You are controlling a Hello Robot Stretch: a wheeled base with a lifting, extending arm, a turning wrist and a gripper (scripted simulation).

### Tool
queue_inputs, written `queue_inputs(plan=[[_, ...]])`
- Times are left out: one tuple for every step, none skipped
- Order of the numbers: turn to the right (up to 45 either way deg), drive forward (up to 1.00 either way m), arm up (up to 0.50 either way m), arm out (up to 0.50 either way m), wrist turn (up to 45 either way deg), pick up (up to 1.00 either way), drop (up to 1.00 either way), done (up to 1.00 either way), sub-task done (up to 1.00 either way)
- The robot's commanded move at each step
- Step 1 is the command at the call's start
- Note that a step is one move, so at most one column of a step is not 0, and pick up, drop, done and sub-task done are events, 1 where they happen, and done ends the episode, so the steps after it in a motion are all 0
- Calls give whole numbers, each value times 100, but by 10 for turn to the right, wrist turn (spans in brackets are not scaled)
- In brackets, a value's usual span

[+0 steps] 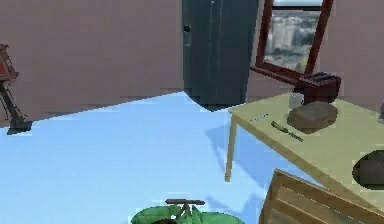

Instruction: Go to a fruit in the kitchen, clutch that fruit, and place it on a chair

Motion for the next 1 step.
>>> queue_inputs(plan=[[-240,0,0,0,0,0,0,0,0]])
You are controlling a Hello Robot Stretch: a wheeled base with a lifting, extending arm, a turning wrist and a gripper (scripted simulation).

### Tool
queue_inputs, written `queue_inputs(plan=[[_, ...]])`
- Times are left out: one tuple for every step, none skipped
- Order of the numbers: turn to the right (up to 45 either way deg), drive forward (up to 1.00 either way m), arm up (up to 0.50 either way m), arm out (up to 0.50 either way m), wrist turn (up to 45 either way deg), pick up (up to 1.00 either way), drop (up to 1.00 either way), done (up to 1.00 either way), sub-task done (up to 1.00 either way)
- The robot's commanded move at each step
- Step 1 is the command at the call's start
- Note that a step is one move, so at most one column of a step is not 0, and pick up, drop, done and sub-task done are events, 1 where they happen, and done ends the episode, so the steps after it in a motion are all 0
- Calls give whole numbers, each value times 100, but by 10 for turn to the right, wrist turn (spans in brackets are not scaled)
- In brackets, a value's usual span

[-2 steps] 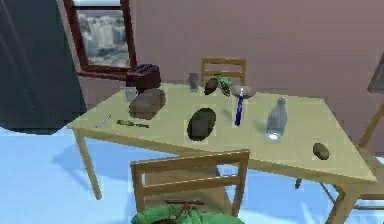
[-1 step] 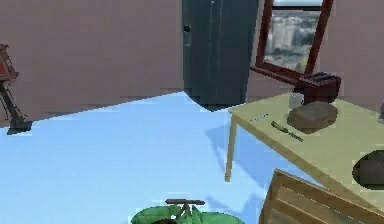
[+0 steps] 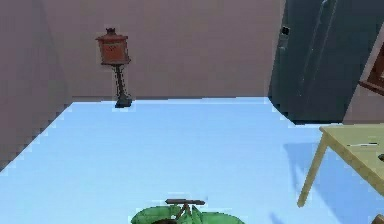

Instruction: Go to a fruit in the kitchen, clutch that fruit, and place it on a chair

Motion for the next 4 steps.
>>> queue_inputs(plan=[[0,0,0,48,0,0,0,0,0],[0,0,0,0,390,0,0,0,0],[0,0,-30,0,0,0,0,0,0],[0,0,-50,0,0,0,0,0,0]])
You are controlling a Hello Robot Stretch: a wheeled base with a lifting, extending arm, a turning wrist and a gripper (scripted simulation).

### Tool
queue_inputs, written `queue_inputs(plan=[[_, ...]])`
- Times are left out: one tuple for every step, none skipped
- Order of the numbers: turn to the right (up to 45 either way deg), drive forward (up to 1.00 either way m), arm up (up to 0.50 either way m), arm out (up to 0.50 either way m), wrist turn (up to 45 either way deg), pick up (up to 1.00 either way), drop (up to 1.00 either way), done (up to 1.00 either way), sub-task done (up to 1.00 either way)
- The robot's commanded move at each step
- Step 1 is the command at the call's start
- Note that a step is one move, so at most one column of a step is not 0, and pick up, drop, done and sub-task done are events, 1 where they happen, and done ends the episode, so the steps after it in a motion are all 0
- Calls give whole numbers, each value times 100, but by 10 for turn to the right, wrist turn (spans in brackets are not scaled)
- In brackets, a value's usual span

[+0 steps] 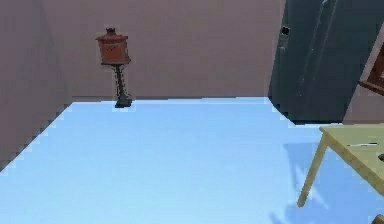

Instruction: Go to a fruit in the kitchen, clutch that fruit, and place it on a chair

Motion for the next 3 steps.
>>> queue_inputs(plan=[[0,0,0,0,0,0,100,0,0],[0,0,0,-10,0,0,0,0,0],[0,0,0,0,0,0,0,100,0]])
